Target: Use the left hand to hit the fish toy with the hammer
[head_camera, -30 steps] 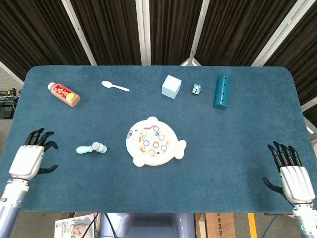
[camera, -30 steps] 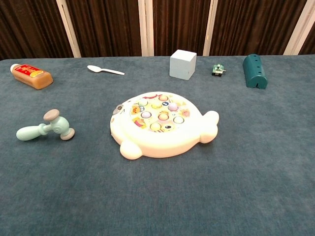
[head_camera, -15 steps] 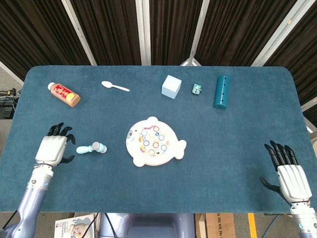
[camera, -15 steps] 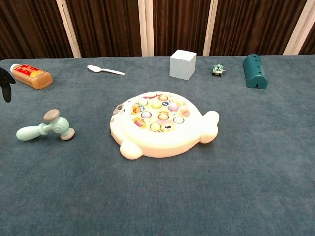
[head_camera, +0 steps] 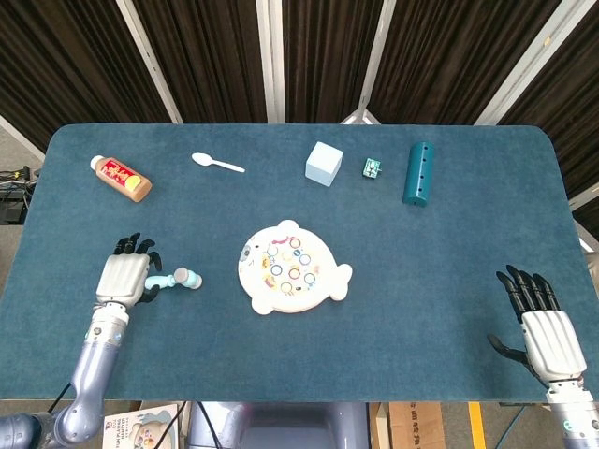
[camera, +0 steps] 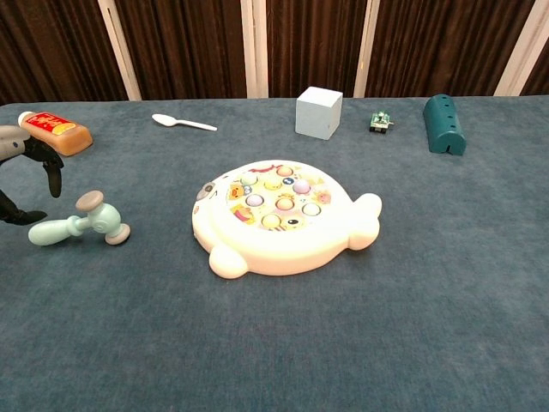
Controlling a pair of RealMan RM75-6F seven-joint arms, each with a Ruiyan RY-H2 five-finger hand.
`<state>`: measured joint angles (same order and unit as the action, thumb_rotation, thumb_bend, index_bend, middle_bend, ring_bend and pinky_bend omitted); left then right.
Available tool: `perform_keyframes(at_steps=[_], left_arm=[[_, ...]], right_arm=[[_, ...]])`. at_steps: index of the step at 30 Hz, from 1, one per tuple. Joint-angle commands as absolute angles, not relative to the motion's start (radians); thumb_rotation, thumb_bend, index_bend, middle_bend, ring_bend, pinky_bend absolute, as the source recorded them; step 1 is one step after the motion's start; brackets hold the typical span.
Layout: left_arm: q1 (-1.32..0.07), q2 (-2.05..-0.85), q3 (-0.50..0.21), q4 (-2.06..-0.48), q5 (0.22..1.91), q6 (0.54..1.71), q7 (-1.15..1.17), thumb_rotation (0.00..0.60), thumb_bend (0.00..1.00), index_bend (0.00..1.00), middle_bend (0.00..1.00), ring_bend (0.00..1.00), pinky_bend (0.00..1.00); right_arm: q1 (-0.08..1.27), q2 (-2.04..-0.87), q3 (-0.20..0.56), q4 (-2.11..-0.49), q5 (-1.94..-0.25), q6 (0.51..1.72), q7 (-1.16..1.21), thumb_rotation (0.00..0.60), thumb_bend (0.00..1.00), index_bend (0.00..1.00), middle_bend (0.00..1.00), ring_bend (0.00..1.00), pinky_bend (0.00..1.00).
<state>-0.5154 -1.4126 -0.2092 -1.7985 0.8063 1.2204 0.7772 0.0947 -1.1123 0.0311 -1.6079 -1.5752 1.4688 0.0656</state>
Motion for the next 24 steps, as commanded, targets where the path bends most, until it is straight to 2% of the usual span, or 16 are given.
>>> perform_keyframes(at_steps=[1,24], left_arm=[[-0.531,-1.437,-0.209,-1.783,0.786,1.225,0.787,0.600,0.46,0.47,0.16,0.00,0.08],[-0.597,-1.542,-0.198,-1.703,0.716,1.241,0.798,0.600,0.47,0.49,0.16,0.00,0.08]], right_arm=[[0.095,-1.112,0.031,-1.608,-1.576,1.470,0.071,0.600,0.21,0.00,0.00,0.00,0.03],[0.096,-1.110,0.030,-1.603,-1.576,1.470,0.092,0.600,0.21,0.00,0.00,0.00,0.03]])
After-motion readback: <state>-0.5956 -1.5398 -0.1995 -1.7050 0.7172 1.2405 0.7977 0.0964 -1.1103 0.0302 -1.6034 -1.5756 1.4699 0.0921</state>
